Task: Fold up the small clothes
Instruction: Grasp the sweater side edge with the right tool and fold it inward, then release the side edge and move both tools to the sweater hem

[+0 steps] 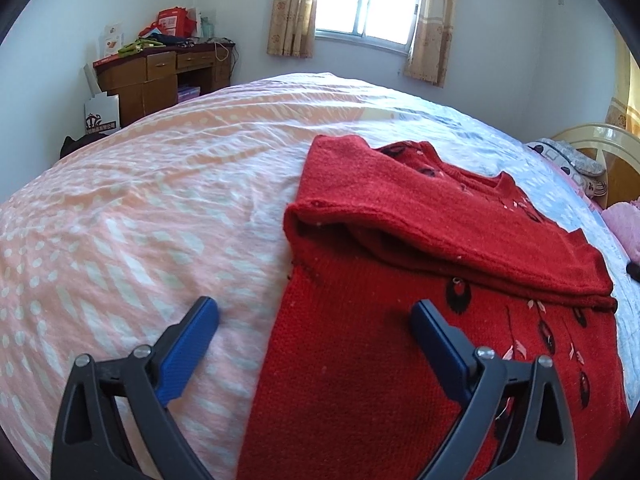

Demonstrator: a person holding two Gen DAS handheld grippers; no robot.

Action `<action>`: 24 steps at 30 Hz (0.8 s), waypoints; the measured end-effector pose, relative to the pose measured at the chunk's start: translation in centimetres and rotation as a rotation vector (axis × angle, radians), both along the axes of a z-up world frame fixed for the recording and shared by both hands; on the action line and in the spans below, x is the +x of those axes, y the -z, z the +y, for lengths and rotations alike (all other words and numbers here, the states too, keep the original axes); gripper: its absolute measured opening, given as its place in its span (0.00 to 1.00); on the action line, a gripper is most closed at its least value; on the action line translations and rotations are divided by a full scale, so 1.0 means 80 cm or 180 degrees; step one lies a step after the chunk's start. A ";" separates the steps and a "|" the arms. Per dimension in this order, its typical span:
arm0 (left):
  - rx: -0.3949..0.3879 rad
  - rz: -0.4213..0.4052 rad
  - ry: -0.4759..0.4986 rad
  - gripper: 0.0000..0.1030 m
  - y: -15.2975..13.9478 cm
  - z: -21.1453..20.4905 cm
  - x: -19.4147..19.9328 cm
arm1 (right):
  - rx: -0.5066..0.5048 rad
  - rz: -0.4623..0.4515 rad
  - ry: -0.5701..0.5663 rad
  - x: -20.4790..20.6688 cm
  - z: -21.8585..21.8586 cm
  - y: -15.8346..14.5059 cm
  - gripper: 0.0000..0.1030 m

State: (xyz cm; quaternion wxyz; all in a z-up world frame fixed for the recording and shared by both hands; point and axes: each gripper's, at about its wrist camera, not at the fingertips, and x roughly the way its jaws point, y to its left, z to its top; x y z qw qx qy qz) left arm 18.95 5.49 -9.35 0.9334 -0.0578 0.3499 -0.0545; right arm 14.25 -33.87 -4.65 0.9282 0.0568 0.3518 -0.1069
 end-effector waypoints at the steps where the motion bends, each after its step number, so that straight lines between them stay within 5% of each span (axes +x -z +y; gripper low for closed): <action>1: 0.0003 0.0002 -0.0001 0.97 0.000 0.000 0.000 | -0.0008 -0.0004 -0.0080 0.006 0.009 -0.003 0.33; 5: 0.0043 0.0012 -0.0010 0.97 0.000 -0.003 0.000 | -0.0085 0.0137 -0.0541 0.054 0.063 0.001 0.30; 10: 0.0081 0.0021 -0.0005 0.98 0.001 -0.005 0.002 | -0.0118 0.0625 -0.0489 0.087 0.071 0.062 0.23; 18: 0.0084 0.0033 0.0019 1.00 0.001 -0.006 0.003 | -0.0211 0.0395 -0.0404 0.013 0.074 0.027 0.25; 22: 0.0117 0.0061 0.0016 1.00 0.001 -0.007 0.003 | -0.0240 0.0129 -0.0456 -0.058 0.088 0.003 0.44; 24: 0.0127 0.0099 0.0021 1.00 0.000 -0.008 0.002 | -0.0122 0.0063 -0.0426 -0.091 0.086 0.001 0.45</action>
